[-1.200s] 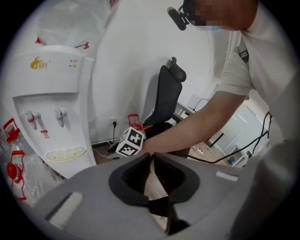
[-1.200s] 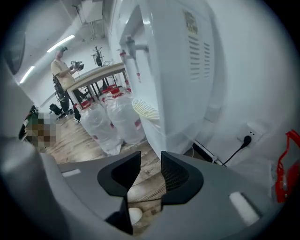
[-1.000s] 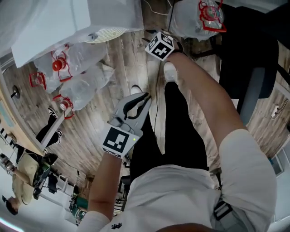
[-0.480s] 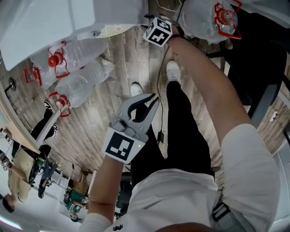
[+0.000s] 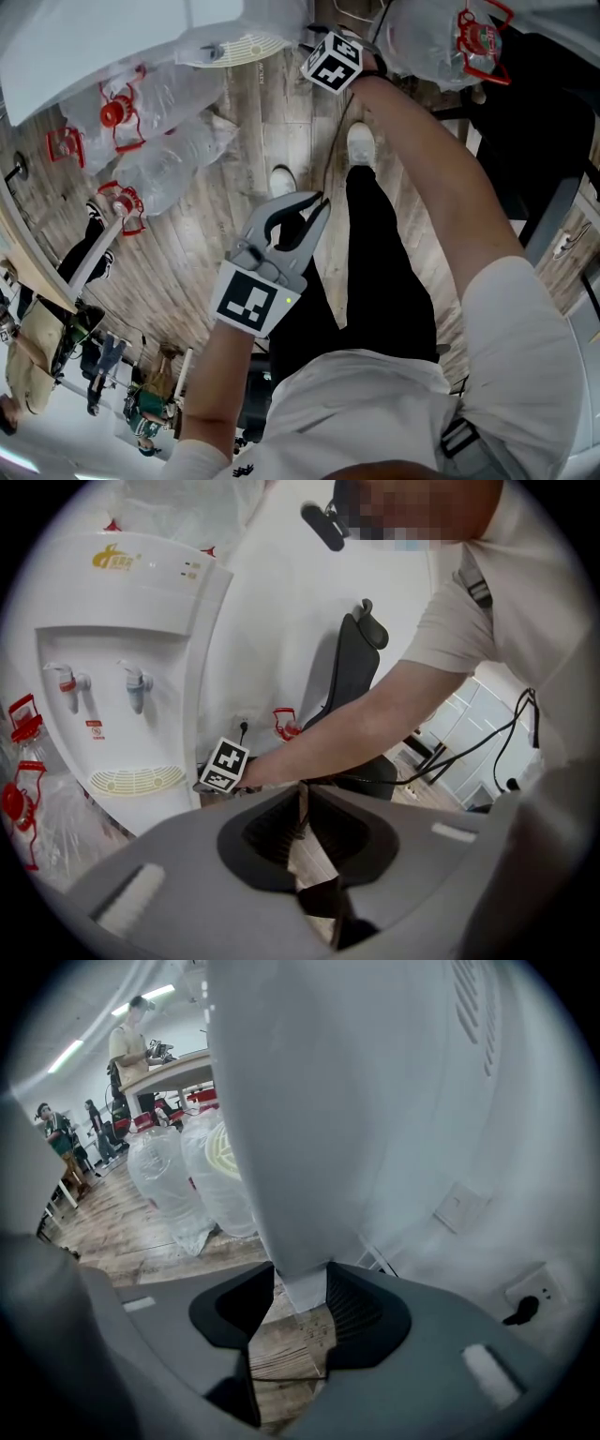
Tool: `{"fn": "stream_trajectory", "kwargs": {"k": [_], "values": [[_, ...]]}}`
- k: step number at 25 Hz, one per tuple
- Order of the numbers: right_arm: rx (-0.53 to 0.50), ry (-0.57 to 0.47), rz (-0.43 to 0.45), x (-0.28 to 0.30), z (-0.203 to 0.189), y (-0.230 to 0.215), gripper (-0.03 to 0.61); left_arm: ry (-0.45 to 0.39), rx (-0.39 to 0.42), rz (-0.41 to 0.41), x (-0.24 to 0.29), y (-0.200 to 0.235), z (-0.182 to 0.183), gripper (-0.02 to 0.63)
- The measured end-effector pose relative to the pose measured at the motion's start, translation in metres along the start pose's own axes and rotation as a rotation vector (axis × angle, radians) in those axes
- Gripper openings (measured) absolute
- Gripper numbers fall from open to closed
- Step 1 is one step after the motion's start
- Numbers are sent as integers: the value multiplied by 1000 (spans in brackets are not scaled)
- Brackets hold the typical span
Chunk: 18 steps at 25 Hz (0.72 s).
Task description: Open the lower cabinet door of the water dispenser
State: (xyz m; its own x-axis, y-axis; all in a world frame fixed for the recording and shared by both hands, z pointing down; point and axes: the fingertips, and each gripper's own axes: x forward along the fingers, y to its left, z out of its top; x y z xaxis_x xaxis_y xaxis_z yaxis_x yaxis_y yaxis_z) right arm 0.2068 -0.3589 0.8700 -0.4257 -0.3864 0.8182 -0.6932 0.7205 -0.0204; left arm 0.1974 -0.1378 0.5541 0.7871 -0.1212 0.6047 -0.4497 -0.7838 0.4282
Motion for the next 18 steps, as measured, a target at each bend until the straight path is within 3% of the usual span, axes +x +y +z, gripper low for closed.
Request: {"fn": "stream_trajectory", "kwargs": {"k": [18], "values": [[58, 54, -46, -4, -17, 42, 163, -50, 2, 19, -49, 11, -22, 58]]}}
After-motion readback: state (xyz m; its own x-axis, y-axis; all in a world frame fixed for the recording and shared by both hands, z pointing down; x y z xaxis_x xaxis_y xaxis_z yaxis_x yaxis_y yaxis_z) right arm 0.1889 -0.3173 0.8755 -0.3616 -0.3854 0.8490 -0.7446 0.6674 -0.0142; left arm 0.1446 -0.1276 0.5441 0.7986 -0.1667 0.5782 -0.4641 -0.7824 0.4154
